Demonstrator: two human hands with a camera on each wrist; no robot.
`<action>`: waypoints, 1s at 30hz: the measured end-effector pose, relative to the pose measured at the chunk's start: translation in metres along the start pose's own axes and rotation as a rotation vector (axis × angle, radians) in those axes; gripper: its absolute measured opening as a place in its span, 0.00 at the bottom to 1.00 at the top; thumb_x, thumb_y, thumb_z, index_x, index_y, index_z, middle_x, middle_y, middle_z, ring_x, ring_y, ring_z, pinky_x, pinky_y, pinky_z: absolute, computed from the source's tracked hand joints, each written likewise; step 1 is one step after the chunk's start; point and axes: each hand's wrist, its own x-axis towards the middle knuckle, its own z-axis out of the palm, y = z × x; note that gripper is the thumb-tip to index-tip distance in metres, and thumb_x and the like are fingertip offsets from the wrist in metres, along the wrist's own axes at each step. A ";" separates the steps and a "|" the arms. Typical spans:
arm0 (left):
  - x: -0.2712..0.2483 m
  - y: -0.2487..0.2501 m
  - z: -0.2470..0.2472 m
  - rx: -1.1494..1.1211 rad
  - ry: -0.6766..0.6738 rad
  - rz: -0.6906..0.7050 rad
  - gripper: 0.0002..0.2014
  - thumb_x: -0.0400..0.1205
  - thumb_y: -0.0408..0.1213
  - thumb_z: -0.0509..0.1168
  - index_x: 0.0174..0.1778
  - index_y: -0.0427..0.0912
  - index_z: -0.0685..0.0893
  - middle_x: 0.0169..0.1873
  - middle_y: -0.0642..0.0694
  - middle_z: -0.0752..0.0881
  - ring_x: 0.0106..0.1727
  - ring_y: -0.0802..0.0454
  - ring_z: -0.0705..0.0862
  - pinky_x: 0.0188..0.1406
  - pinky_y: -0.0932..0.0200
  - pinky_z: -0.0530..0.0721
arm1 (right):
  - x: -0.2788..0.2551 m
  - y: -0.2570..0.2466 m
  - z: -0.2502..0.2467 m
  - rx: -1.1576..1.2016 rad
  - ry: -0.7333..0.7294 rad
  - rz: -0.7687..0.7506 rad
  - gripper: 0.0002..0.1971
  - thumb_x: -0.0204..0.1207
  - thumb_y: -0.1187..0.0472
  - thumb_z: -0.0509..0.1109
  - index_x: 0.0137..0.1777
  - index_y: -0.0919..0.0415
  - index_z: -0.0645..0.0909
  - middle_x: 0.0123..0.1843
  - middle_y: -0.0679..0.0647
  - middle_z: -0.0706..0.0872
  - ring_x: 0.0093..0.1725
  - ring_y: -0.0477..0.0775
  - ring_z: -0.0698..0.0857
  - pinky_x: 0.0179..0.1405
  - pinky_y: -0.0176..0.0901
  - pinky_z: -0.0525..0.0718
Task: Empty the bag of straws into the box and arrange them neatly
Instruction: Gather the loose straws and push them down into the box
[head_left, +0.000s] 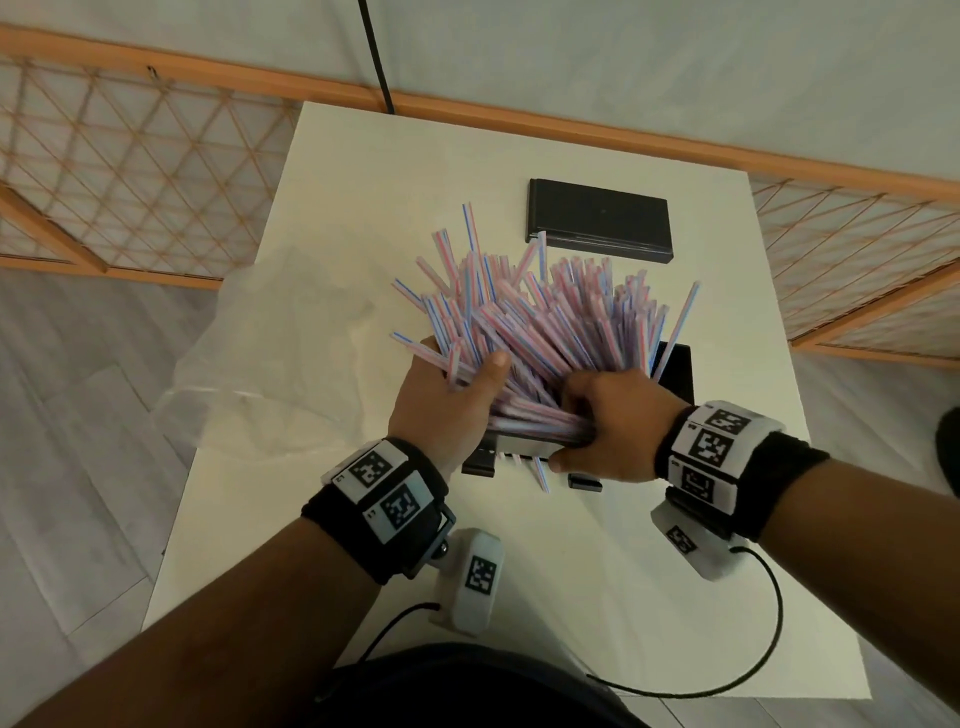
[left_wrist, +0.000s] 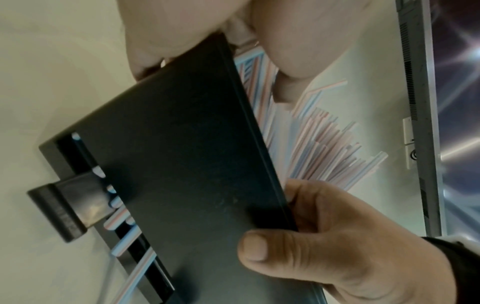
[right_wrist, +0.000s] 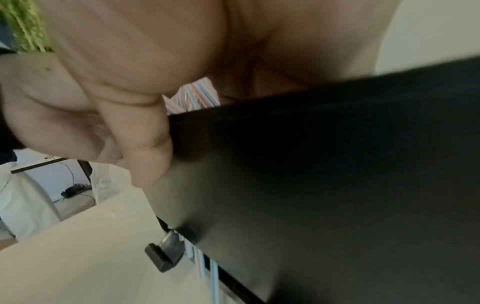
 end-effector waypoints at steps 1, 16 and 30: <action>0.000 0.002 0.000 -0.022 0.001 -0.008 0.15 0.85 0.49 0.73 0.56 0.39 0.88 0.41 0.56 0.89 0.49 0.52 0.91 0.47 0.60 0.84 | 0.001 0.000 0.001 -0.008 -0.026 -0.001 0.22 0.65 0.38 0.80 0.47 0.52 0.78 0.38 0.46 0.82 0.40 0.53 0.81 0.38 0.41 0.78; -0.007 0.014 0.002 -0.204 0.020 -0.133 0.32 0.75 0.62 0.74 0.72 0.51 0.84 0.61 0.55 0.92 0.64 0.54 0.90 0.69 0.43 0.87 | 0.017 -0.023 0.011 -0.047 -0.241 0.097 0.22 0.61 0.34 0.75 0.46 0.49 0.83 0.34 0.46 0.88 0.38 0.51 0.88 0.46 0.49 0.90; -0.004 0.015 0.001 -0.249 0.006 -0.129 0.04 0.91 0.43 0.64 0.52 0.52 0.83 0.47 0.55 0.88 0.50 0.60 0.87 0.59 0.55 0.84 | 0.034 -0.016 0.005 0.208 -0.272 0.022 0.50 0.53 0.34 0.82 0.77 0.42 0.68 0.70 0.42 0.81 0.69 0.51 0.80 0.74 0.52 0.76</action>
